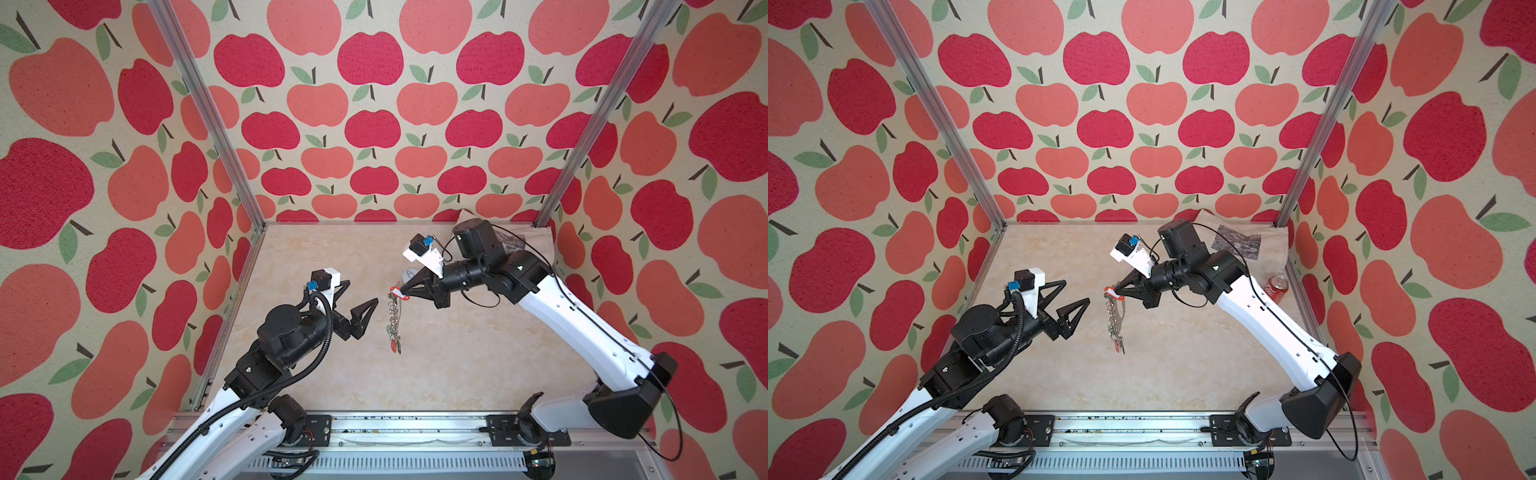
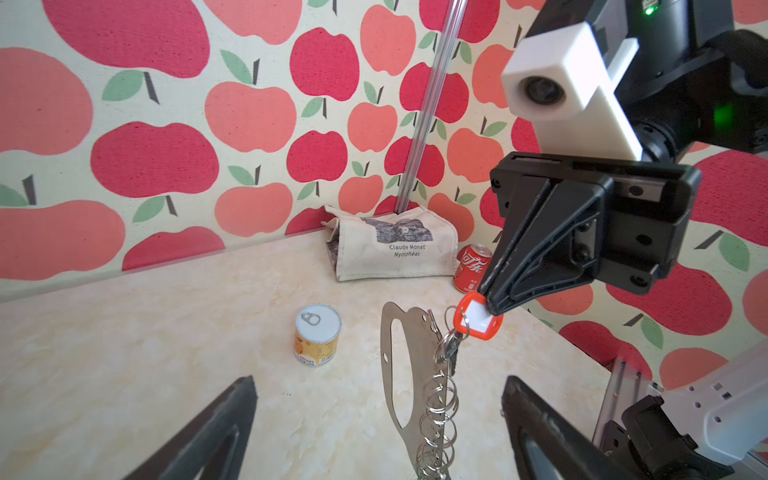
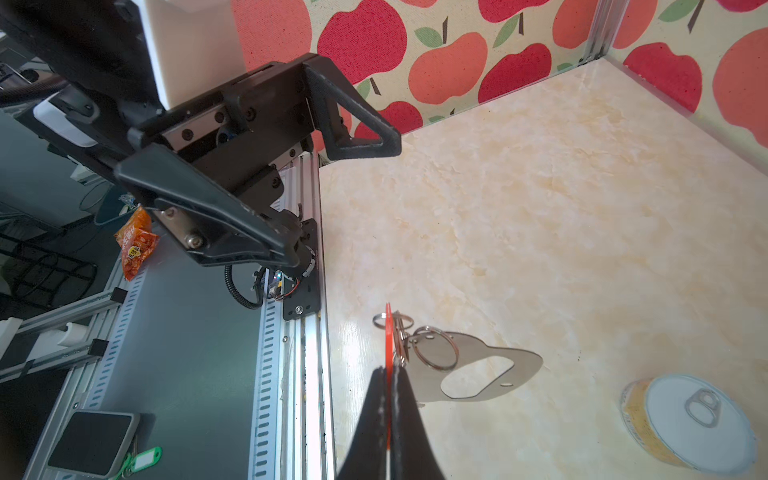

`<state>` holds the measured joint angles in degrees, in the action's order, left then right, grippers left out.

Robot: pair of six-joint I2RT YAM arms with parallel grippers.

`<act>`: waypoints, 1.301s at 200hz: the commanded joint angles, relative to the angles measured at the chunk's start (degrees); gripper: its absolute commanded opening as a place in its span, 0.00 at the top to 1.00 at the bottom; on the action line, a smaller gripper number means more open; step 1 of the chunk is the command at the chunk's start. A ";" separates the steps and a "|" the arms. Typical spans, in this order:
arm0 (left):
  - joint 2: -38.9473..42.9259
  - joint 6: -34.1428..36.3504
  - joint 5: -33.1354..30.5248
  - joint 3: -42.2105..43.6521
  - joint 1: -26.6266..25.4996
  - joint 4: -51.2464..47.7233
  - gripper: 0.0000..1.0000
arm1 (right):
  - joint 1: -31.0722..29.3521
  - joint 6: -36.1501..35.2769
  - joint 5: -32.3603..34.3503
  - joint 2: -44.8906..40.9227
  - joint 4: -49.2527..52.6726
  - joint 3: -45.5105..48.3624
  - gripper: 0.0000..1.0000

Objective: Put the keys on the keyring

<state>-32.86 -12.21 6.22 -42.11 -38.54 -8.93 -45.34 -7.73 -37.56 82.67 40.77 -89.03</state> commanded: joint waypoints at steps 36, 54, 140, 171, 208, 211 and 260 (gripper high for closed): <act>4.62 -1.88 -7.10 -0.17 0.71 -8.51 0.05 | -0.24 8.29 -5.72 5.72 -13.95 5.48 1.00; 5.21 -1.81 -7.20 0.00 0.75 -8.65 0.05 | 0.60 11.95 -5.34 4.77 -16.81 12.24 1.00; 5.99 -1.58 -7.02 -0.08 0.75 -8.83 0.04 | 4.96 22.50 3.92 -3.26 -18.67 38.34 1.00; 5.29 -1.69 -7.29 -0.25 0.70 -9.03 0.03 | 5.63 24.90 5.39 -2.62 -16.42 42.04 1.00; 5.18 -2.43 -8.36 -0.43 0.72 -10.00 0.03 | 5.75 27.65 9.13 -2.34 -16.12 45.71 0.78; 5.18 -2.51 -8.53 -0.40 0.70 -10.11 0.03 | 5.81 27.78 9.45 -2.54 -16.01 45.90 0.75; 3.50 -2.17 -14.35 -1.05 0.77 -12.23 0.01 | 8.59 26.95 18.95 -8.16 -13.10 45.48 0.55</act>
<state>-28.18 -14.28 -3.38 -42.04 -38.09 -18.50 -38.74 19.57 -25.19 78.85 25.28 -43.31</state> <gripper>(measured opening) 0.983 0.409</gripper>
